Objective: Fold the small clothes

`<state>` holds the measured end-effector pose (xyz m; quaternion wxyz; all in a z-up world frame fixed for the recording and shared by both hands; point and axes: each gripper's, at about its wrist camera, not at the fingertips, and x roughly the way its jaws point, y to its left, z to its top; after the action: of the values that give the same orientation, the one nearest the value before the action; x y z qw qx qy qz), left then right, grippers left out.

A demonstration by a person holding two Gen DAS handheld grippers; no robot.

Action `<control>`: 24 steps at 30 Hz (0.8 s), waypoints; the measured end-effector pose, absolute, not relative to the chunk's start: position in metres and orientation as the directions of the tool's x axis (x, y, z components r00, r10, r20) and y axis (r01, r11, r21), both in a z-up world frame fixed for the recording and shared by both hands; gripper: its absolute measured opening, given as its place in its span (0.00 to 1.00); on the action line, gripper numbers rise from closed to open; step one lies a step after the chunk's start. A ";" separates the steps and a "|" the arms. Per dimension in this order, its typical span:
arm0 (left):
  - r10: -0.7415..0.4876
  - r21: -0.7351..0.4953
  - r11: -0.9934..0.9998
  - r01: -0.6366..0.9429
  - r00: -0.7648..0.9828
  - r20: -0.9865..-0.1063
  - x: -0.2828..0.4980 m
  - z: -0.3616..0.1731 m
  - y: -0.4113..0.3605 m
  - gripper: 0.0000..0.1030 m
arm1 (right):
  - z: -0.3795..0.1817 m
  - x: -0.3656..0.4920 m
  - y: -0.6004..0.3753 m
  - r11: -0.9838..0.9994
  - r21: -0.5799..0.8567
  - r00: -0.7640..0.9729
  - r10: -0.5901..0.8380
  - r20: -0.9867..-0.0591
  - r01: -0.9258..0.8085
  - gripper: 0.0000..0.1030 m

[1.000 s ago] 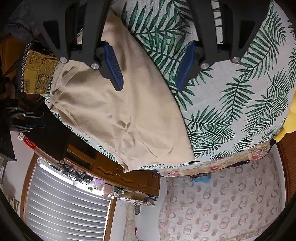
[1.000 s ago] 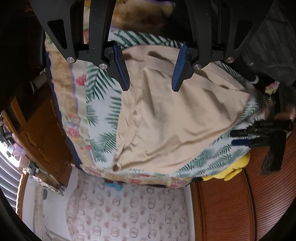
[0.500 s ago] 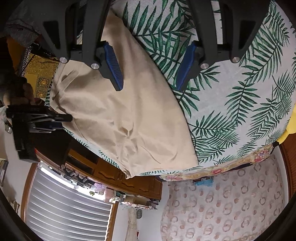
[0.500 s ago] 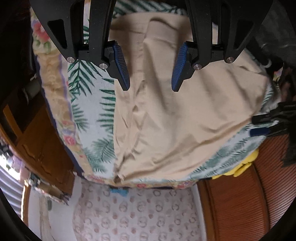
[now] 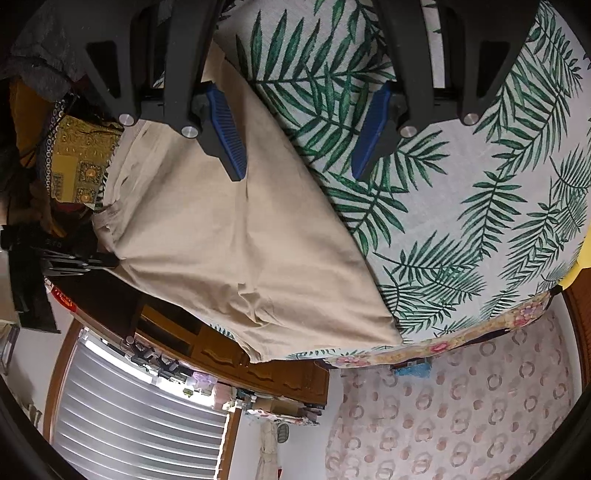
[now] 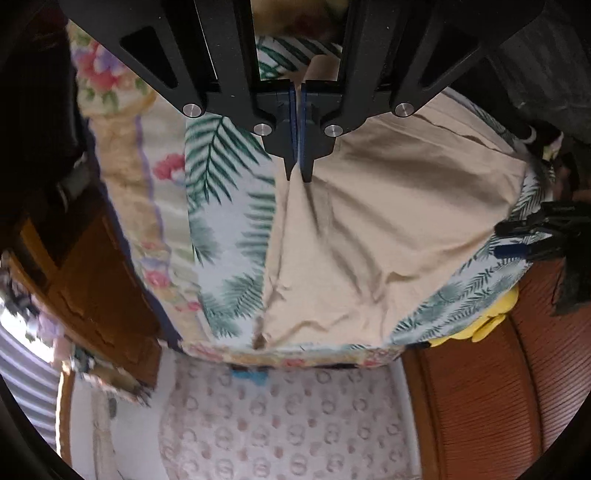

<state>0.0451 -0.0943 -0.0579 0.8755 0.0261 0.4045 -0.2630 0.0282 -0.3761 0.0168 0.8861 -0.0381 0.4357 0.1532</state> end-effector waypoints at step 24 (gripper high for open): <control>-0.477 -0.205 0.831 0.517 0.473 -0.741 0.019 -0.072 -0.101 0.46 | 0.013 0.032 -0.349 0.956 -0.012 0.637 0.187 -0.748 -0.295 0.45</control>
<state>0.0193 -0.1006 -0.0720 0.8578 0.0235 0.4241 -0.2894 0.0325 -0.3494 0.0132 0.9021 -0.0665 0.4049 0.1334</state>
